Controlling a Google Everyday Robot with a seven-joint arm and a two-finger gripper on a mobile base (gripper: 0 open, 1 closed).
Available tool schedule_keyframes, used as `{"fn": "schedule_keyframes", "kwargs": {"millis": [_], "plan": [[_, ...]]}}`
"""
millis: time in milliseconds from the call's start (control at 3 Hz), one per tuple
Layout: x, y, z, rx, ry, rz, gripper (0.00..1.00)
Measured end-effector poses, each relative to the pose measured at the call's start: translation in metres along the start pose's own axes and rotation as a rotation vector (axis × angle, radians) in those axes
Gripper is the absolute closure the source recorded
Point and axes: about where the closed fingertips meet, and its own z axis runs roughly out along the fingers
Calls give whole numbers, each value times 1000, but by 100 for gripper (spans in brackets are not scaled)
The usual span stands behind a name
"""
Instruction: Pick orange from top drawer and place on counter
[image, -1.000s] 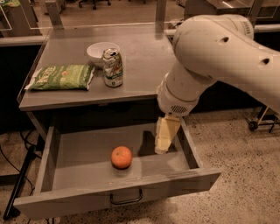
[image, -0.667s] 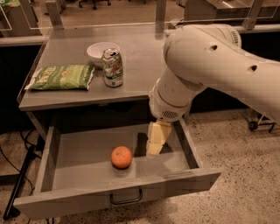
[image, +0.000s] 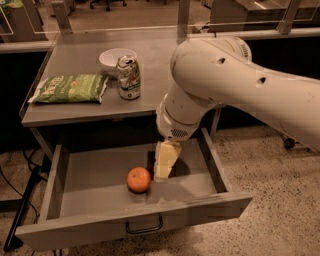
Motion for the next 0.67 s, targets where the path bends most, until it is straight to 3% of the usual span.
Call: {"fn": "schedule_keyframes", "kwargs": {"millis": [667], "plan": [[-26,-2,71,-47,-34,10,0]]}}
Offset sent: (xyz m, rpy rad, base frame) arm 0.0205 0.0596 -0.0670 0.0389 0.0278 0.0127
